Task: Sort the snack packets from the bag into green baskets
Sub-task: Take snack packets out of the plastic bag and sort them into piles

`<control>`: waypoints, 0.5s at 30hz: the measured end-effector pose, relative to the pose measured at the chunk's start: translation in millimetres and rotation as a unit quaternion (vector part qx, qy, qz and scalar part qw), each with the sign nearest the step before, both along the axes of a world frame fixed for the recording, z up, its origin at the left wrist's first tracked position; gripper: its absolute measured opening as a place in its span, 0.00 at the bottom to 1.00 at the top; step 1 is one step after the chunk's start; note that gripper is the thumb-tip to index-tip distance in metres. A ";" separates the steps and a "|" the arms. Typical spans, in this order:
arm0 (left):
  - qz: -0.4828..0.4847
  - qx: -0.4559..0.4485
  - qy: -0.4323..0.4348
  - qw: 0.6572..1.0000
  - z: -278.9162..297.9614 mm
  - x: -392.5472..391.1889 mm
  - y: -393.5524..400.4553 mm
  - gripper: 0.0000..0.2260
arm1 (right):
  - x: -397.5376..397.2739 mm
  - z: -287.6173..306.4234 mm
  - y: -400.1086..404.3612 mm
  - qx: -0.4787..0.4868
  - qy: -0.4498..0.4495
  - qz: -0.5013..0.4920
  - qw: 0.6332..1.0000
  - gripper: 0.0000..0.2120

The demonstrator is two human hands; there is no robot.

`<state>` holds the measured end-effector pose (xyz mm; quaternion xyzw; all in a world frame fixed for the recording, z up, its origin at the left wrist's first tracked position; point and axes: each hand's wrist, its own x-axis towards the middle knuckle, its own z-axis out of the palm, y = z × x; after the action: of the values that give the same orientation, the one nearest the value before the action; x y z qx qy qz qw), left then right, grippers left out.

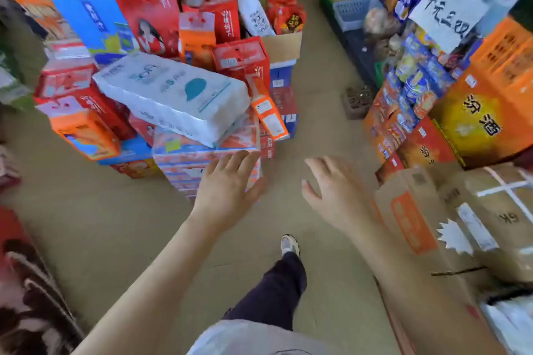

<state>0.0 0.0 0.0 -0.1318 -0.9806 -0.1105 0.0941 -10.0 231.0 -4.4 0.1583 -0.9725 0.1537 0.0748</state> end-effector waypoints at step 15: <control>-0.017 0.043 -0.127 0.991 -38.3 -354.9 157.4 0.26 | -288.0 4.1 165.1 0.056 -0.077 -0.099 0.990 0.12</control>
<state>-354.9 157.4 -38.3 -0.1293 -0.9765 -0.1704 -0.0275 -298.0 396.2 -0.3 0.0524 -0.9933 0.1026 0.0053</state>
